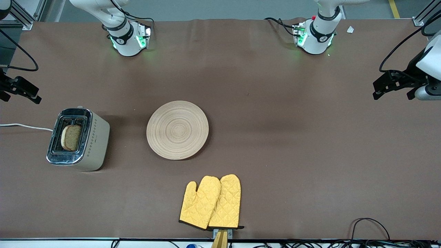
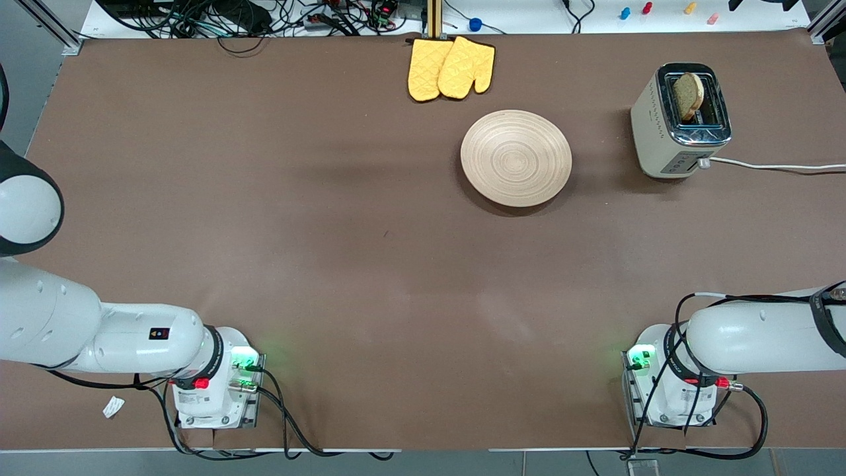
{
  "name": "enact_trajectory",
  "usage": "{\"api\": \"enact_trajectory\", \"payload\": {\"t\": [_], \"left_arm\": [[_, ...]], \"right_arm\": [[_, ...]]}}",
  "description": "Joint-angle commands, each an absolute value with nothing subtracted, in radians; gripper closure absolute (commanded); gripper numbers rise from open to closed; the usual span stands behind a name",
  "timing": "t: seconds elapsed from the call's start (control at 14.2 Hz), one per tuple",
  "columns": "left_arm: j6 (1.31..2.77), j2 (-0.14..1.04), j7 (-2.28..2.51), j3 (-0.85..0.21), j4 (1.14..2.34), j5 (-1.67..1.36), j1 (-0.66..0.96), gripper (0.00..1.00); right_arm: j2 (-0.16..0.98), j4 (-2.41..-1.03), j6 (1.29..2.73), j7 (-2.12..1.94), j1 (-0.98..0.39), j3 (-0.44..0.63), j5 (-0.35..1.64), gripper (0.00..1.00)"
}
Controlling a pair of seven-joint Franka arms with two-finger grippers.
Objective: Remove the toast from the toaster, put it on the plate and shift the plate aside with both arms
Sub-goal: 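Move the right gripper down to the bread slice in the toaster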
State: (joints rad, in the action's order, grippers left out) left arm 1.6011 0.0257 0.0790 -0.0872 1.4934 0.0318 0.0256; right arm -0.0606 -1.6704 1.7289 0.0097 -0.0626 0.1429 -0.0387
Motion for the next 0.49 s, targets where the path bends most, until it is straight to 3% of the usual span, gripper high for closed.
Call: {"api": "enact_trajectory", "payload": {"t": [0.0, 0.42], "left_arm": [[1.568, 0.04, 0.106, -0.09, 1.459, 0.041, 0.037, 0.0], [1.568, 0.046, 0.109, -0.089, 1.457, 0.043, 0.029, 0.0]], "right_arm": [[-0.075, -1.678, 1.727, 0.0, -0.055, 0.138, -0.051, 0.0], [-0.029, -1.677, 1.744, -0.002, -0.046, 0.141, -0.048, 0.0]]}}
